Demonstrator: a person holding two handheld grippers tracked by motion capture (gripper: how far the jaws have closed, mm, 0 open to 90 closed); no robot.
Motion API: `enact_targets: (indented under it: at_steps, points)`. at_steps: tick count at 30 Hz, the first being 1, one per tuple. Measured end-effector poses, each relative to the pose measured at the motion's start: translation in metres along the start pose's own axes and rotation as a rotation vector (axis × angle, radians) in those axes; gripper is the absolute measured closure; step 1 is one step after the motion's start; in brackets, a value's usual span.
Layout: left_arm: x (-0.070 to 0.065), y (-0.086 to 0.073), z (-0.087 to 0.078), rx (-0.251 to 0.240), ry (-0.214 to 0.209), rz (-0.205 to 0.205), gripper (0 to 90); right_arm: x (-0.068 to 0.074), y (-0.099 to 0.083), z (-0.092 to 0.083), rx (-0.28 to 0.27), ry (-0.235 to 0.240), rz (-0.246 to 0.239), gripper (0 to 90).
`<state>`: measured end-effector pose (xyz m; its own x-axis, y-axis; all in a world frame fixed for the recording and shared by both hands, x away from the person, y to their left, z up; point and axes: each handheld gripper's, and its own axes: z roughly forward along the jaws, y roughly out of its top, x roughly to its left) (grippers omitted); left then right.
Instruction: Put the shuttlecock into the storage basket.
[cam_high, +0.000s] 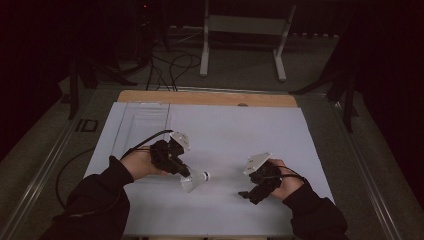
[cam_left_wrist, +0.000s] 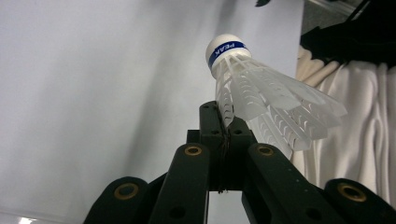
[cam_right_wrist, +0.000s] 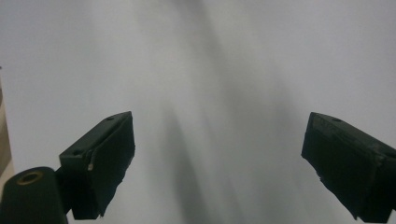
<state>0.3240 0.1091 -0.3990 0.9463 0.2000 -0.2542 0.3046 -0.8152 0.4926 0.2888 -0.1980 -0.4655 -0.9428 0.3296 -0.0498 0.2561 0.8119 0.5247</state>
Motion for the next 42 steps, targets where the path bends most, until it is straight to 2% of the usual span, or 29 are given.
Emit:
enact_targets:
  at_steps: [2, 5, 9, 12, 21, 23, 27, 30, 32, 33, 42]
  points:
    - [0.000, -0.002, -0.004, -0.004, 0.001, 0.004, 90.0, 0.000, -0.006, 0.000, -0.017, 0.002, 0.005, 9.6]
    - [0.000, -0.005, -0.011, -0.007, 0.020, -0.017, 90.0, -0.001, -0.015, 0.000, -0.055, -0.001, 0.021, 9.6]
    - [0.001, -0.008, -0.017, -0.016, 0.031, -0.019, 90.0, -0.001, -0.027, 0.003, -0.059, -0.006, 0.031, 9.6]
    - [0.002, -0.013, -0.026, -0.030, 0.043, -0.025, 90.0, 0.000, -0.035, 0.003, -0.083, -0.007, 0.053, 9.6]
    - [0.009, -0.025, -0.049, -0.056, 0.085, -0.065, 90.0, 0.005, -0.059, -0.002, -0.171, -0.041, 0.093, 9.5]
    - [0.010, -0.027, -0.053, -0.060, 0.096, -0.071, 90.0, 0.006, -0.063, -0.002, -0.175, -0.053, 0.093, 9.5]
    - [0.013, -0.032, -0.064, -0.074, 0.112, -0.077, 90.0, 0.007, -0.071, -0.001, -0.192, -0.046, 0.108, 9.5]
    - [0.016, -0.035, -0.071, -0.072, 0.135, -0.096, 90.0, 0.009, -0.076, 0.000, -0.198, -0.049, 0.115, 9.5]
    - [0.016, -0.035, -0.071, -0.072, 0.135, -0.096, 90.0, 0.009, -0.077, 0.000, -0.203, -0.046, 0.114, 9.5]
    - [0.020, -0.040, -0.079, -0.084, 0.150, -0.111, 90.0, 0.010, -0.080, -0.002, -0.224, -0.041, 0.123, 9.5]
    - [0.028, -0.049, -0.094, -0.101, 0.197, -0.141, 90.0, 0.013, -0.092, -0.004, -0.252, -0.069, 0.151, 9.5]
